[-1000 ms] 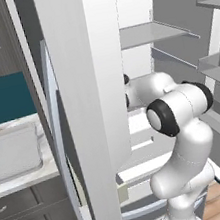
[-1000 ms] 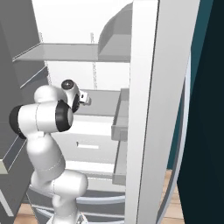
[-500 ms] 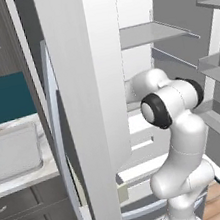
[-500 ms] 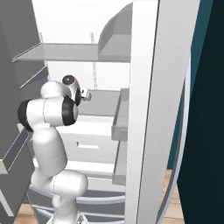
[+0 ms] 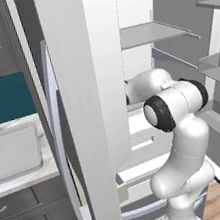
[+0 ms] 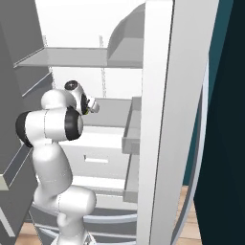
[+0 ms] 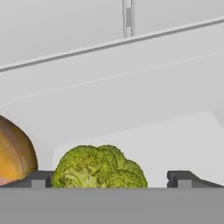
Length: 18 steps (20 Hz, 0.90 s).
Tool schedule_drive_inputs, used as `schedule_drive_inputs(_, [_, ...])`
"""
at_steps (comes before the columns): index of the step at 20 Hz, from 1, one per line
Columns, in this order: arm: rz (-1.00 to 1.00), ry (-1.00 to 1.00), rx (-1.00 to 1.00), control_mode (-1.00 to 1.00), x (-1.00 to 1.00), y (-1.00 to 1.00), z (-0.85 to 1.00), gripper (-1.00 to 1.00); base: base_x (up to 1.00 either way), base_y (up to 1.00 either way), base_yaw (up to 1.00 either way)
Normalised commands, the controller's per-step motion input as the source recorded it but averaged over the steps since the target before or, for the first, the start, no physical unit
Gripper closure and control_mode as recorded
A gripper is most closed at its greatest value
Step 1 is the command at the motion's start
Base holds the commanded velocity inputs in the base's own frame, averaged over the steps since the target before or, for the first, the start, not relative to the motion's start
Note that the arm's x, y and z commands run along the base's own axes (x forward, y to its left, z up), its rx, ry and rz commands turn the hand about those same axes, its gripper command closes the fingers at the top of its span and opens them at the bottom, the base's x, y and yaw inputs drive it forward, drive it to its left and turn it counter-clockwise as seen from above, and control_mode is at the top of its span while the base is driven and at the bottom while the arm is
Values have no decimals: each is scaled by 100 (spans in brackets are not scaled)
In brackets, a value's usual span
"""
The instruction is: Place one broccoli and one chicken drumstick in each tupperware on the nearby counter, to pack two identical lunches.
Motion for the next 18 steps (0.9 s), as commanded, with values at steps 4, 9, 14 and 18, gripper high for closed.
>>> schedule_drive_inputs(4, [-12, 0, 0, -100, -41, -24, -42, -100, 0, 0, 0])
schedule_drive_inputs(9, [-8, 0, 0, -100, -29, -17, -33, -100, 0, 0, 0])
schedule_drive_inputs(14, [-5, 0, 0, -100, -6, -11, -30, 100, 0, 0, 0])
schedule_drive_inputs(18, [-3, 0, 2, -100, -1, -13, -29, 100, 0, 0, 0])
